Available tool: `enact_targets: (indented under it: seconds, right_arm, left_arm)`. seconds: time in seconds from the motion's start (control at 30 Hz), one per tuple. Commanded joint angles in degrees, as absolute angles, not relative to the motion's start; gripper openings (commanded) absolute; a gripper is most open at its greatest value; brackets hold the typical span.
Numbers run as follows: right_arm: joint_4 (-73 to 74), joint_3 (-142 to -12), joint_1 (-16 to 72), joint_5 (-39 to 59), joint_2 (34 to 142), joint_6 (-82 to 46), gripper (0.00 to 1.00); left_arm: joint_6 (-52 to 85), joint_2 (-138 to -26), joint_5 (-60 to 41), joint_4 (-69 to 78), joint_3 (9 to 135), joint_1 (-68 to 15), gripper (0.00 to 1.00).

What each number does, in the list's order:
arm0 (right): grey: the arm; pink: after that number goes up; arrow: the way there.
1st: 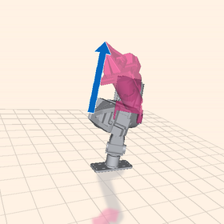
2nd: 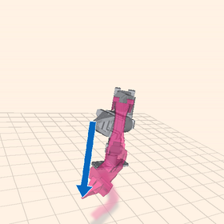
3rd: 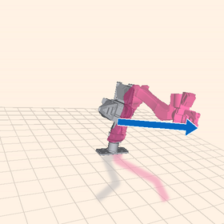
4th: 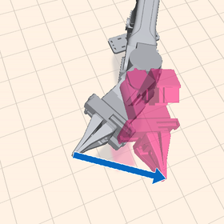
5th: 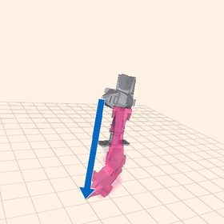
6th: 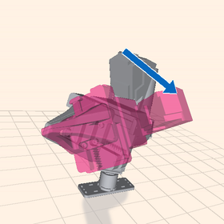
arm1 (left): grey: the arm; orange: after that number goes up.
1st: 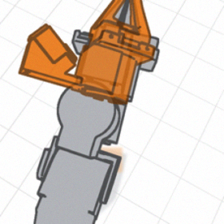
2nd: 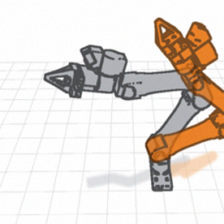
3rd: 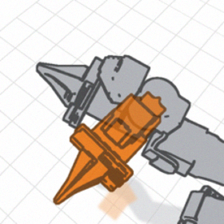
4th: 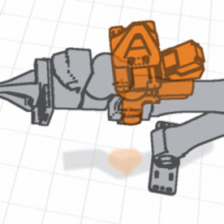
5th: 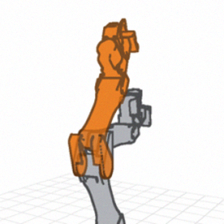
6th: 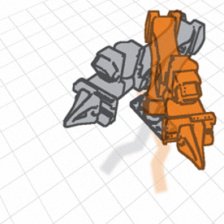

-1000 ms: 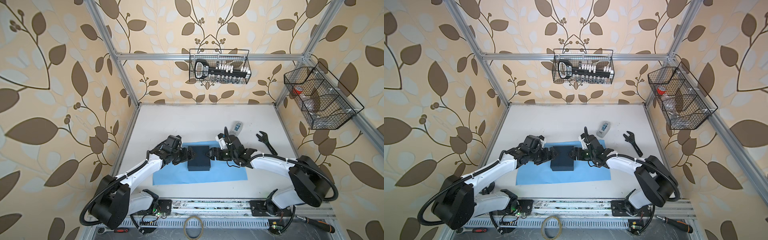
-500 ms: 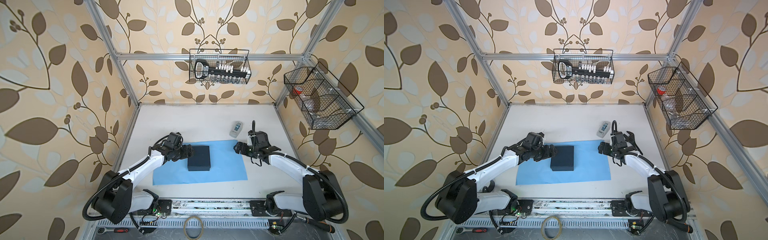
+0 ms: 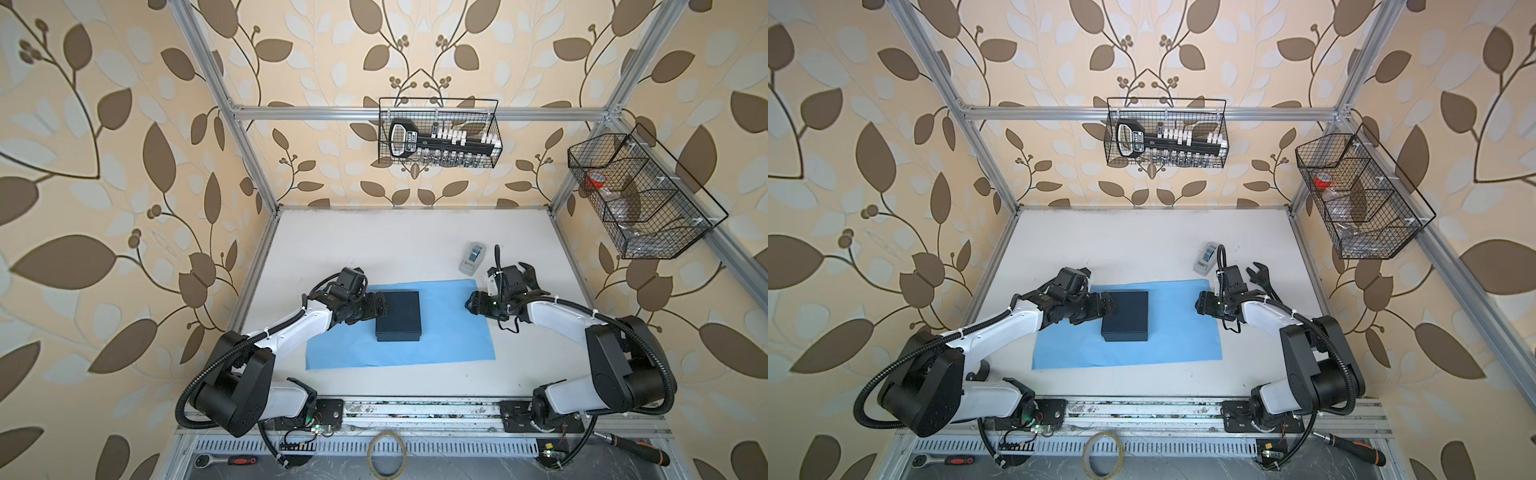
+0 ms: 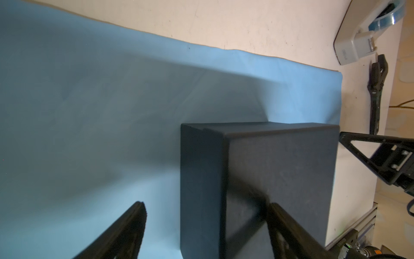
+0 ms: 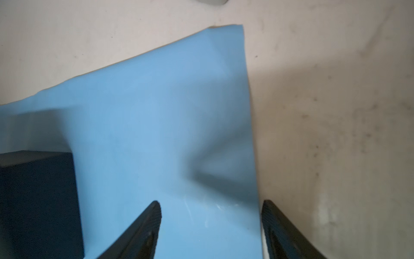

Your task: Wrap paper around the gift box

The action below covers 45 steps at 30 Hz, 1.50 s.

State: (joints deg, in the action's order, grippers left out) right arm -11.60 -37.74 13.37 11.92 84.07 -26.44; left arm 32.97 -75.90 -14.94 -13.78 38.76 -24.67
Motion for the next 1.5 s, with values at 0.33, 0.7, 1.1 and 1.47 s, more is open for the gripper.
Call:
enact_targets:
  seconds: [0.33, 0.7, 1.1, 1.47]
  right_arm:
    - [-2.1, -30.5, 9.2, 30.1, 80.8, -28.2, 0.6]
    - [7.8, -23.1, 7.8, 34.2, 71.8, -29.2, 0.53]
    - [15.1, -19.4, 9.6, 30.4, 66.0, -27.6, 0.44]
    - [8.4, -29.2, 17.6, 16.3, 73.7, -18.3, 0.45]
  left_arm:
    - [31.0, -75.7, -11.9, -15.2, 34.1, -24.5, 0.85]
    - [30.6, -75.0, -11.2, -15.7, 33.9, -24.5, 0.85]
    - [30.3, -75.1, -11.6, -15.2, 34.0, -24.5, 0.85]
    - [29.9, -75.2, -11.7, -15.3, 34.3, -24.5, 0.85]
